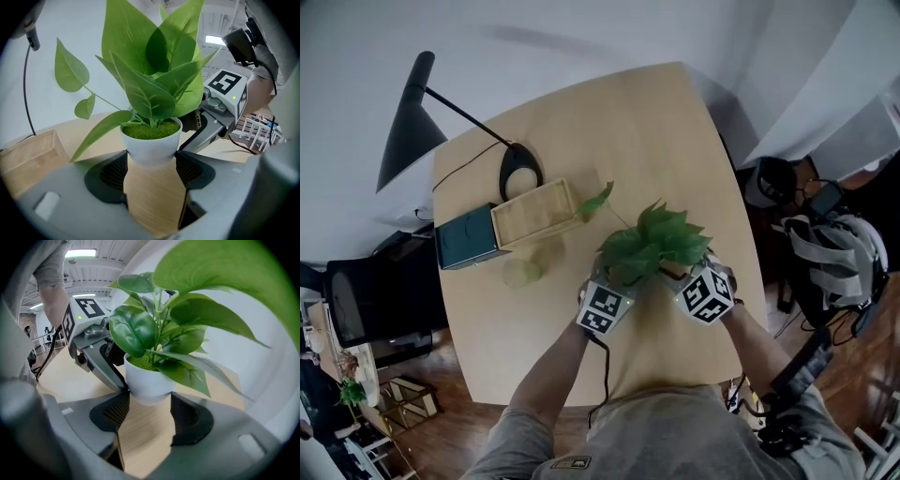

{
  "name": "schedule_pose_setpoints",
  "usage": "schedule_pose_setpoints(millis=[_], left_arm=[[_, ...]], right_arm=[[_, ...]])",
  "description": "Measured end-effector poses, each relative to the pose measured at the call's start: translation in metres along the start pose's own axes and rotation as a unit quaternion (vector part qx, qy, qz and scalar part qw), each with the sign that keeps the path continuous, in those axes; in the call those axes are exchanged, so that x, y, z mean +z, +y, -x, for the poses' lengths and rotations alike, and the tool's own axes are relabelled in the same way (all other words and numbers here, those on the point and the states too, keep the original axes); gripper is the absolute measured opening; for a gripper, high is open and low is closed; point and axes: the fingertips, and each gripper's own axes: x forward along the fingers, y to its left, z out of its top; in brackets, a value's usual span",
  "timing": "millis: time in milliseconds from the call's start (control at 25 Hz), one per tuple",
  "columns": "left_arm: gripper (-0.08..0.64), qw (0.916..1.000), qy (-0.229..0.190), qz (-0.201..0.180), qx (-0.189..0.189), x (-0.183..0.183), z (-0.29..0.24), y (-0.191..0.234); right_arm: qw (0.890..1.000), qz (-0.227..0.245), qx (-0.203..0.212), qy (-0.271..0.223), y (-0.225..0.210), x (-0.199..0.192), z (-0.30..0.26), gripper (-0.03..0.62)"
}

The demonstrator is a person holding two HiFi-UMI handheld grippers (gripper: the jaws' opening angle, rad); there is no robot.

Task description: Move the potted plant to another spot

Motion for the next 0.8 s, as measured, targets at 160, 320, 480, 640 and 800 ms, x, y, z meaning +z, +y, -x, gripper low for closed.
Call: schedule_pose_setpoints(millis=[160,320,480,640,800], left_arm=[[0.319,1.0,0.006,0.005,0.0,-0.007,-0.011,0.009],[0.319,0.9998,0.016,0.009,-0.002,-0.016,-0.021,0.011],[0.316,0.9999,0.014,0.008,0.0,-0.019,-0.023,0.013],[0.31,0.9998,0.015,0.014,0.003,-0.021,-0.024,0.012],[0.308,0.9998,0.016,0.01,0.006,-0.023,-0.025,0.012]], right_arm=[[1.0,-0.006,0.004,0.006,-0.007,-0.007,-0.013,0.281],[1.0,-0.014,0.009,0.012,-0.008,-0.017,-0.022,0.279],[1.0,-0.02,0.008,0.011,-0.01,-0.02,-0.027,0.278],[1.0,-0.022,0.007,0.011,-0.009,-0.021,-0.028,0.275],[1.0,-0.02,0.004,0.014,-0.009,-0.023,-0.03,0.273]])
